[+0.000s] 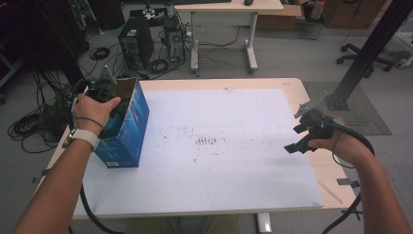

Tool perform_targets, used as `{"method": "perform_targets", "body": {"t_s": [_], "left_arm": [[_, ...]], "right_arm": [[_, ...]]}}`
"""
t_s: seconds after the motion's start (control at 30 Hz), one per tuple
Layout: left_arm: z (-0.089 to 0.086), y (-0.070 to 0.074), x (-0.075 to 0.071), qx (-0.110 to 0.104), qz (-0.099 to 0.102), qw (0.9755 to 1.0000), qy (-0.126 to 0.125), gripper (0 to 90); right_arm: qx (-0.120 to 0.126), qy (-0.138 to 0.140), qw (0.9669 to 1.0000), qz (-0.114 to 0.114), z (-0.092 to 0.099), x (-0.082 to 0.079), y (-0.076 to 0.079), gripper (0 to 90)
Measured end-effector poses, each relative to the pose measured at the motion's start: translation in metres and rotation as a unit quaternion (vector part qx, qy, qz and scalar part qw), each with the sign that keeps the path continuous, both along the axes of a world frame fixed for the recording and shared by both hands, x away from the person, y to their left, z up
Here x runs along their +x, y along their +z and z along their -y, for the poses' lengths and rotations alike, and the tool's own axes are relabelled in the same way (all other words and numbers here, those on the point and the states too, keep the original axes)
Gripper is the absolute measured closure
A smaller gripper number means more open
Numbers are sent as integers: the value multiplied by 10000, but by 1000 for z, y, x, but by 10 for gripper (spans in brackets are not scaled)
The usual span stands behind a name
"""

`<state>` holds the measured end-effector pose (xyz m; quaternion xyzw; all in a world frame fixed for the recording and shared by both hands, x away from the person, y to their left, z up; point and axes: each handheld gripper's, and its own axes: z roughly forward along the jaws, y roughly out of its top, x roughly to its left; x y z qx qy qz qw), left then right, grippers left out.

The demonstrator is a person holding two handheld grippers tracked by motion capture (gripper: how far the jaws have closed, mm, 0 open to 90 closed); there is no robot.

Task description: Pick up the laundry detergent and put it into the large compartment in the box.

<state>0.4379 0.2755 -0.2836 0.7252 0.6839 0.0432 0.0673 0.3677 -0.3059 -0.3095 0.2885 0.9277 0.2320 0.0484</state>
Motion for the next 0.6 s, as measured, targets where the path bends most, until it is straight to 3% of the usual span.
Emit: {"method": "perform_targets", "body": {"t_s": [0.6], "left_arm": [[-3,16,-5,-182,28,9998,23,230]], "right_arm": [[-6,34,10000,22,-3,-1,3,128]]}}
